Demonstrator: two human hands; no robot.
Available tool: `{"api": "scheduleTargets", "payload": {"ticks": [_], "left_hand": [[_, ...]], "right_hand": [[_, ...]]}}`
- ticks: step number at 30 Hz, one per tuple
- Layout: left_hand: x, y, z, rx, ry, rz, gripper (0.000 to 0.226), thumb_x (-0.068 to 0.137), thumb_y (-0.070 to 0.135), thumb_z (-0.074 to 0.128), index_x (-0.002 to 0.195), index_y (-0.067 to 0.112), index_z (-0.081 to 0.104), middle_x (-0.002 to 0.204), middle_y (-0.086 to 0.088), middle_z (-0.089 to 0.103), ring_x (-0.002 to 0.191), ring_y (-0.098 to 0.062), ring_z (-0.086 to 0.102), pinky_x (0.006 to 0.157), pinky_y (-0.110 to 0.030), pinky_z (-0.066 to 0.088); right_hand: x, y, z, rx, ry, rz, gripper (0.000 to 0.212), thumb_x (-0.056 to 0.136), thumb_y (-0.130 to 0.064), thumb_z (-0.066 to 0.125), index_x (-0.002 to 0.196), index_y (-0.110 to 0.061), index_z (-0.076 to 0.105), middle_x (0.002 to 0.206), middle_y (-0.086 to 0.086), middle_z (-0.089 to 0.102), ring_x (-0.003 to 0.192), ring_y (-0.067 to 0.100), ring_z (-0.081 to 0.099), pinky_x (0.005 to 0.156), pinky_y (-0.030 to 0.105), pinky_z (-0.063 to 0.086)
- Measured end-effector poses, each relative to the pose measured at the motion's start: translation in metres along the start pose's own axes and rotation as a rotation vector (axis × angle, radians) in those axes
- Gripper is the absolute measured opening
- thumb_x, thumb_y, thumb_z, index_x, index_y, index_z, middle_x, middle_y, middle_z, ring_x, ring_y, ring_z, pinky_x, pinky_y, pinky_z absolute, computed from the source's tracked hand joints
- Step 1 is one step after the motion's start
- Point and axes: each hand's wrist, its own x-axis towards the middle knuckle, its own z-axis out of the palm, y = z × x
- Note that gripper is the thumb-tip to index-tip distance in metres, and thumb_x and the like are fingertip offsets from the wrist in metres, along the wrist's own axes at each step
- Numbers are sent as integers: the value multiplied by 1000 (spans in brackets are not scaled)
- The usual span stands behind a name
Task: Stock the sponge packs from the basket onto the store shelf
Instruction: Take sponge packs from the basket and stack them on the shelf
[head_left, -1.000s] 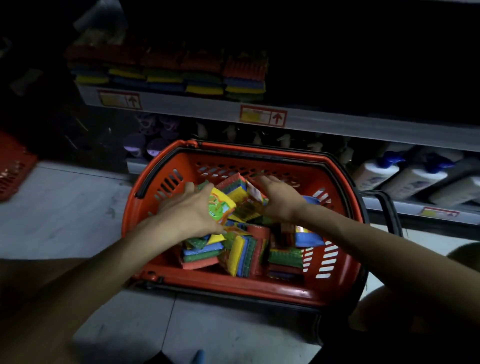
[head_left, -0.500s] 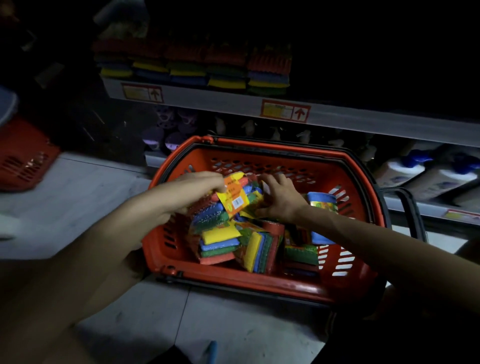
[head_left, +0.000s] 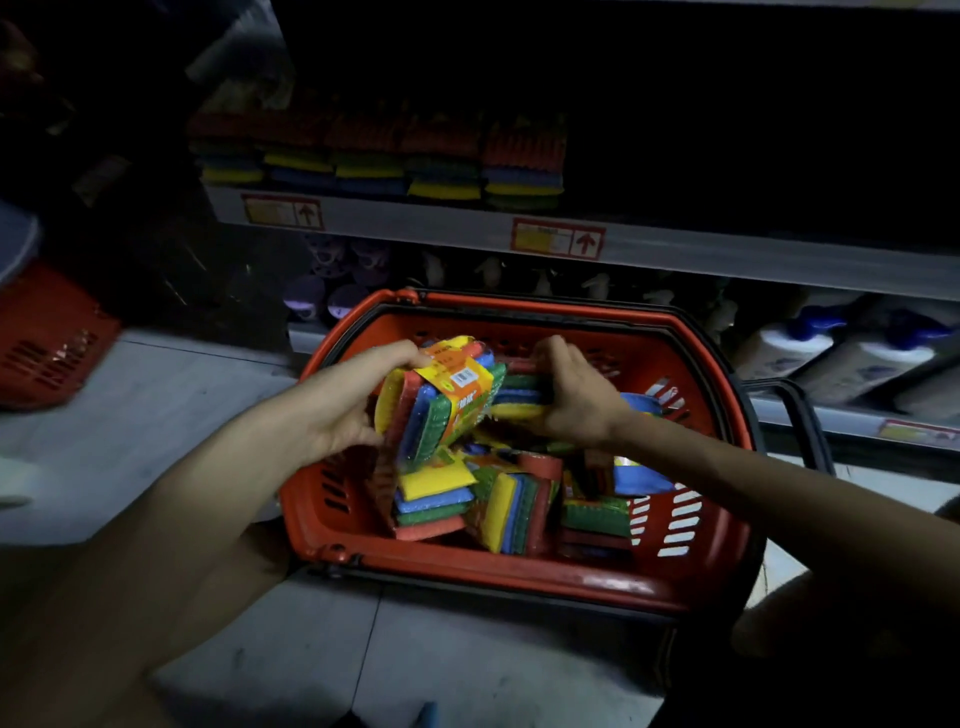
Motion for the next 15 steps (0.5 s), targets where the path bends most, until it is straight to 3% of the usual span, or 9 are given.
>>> {"api": "scheduleTargets", "payload": {"ticks": [3,5,7,10,13,15], "left_hand": [[8,-3,-1,355,123,127,64,80,65,65,135,31,62,140,5,60,126,-19,57,108,-41,43],[13,-11,3,659,203,234,56,91,66,56,139,37,57,138,9,60,125,-21,55,101,-35,41],[20,-20,12,990,304,292,54,96,65,47,146,45,48,145,1,58,132,-31,53,106,-42,42],[29,-31,29,1263,364,438,51,100,52,49,150,41,44,150,-7,50,138,-34,43,115,-50,33],[28,-35,52,1503,353,764,50,91,27,65,141,28,59,146,-10,53,141,-36,39,123,-56,21],[27,-38,69,1537,256,963,45,88,22,67,132,21,67,136,-10,60,135,-34,46,122,-51,26]], "right_hand": [[-15,2,-29,60,77,35,75,70,-36,90,120,-16,38,115,7,58,100,29,64,82,43,54],[-30,0,-45,140,82,57,84,63,-53,87,122,-19,38,111,3,61,95,23,65,80,41,56],[-45,1,-56,193,78,55,99,55,-65,79,133,-22,36,120,2,60,102,20,65,87,42,57],[-62,10,-61,205,84,43,105,58,-52,84,147,-31,32,136,4,51,120,21,56,102,42,51],[-75,20,-64,173,91,47,108,68,-25,91,153,-36,26,139,7,45,126,23,50,101,30,42],[-82,24,-65,177,99,48,113,67,-22,91,155,-40,22,141,7,43,126,22,50,100,27,40]]}}
